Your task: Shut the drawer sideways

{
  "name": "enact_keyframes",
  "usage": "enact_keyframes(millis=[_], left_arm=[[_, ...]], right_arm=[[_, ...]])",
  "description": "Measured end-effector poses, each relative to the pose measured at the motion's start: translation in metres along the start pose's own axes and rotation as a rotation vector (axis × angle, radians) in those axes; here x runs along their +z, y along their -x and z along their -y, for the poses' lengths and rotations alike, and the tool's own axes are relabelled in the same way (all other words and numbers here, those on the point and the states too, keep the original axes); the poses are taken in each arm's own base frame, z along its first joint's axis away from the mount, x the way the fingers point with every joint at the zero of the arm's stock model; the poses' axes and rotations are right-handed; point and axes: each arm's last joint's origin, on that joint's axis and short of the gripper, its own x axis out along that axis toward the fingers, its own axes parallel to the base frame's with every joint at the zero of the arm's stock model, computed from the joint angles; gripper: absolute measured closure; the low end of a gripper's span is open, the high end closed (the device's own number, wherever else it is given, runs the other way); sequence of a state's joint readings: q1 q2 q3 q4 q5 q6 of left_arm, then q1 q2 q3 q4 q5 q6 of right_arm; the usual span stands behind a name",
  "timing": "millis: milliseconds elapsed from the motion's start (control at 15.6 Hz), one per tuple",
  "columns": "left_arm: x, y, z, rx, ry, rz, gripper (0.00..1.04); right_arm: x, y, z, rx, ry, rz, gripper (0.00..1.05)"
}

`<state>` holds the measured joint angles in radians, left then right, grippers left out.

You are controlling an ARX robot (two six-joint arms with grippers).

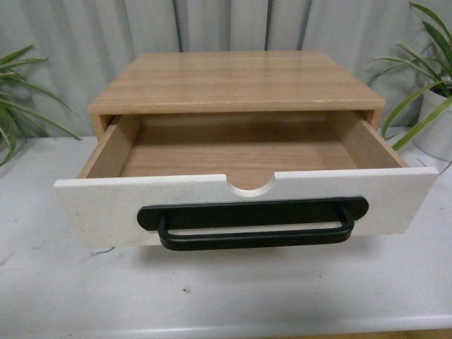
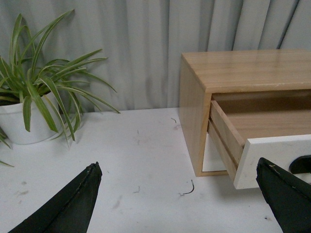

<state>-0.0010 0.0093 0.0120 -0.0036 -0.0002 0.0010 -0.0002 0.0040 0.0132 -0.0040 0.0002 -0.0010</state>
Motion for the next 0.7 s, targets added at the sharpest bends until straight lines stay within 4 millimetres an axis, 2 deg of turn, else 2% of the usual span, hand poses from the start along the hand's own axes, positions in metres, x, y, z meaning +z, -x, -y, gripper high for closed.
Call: enact_keyframes(millis=[704], left_arm=[[0.0, 0.0, 0.0, 0.0, 0.0, 0.0, 0.07]], right_arm=[[0.0, 0.0, 0.0, 0.0, 0.0, 0.0, 0.06]])
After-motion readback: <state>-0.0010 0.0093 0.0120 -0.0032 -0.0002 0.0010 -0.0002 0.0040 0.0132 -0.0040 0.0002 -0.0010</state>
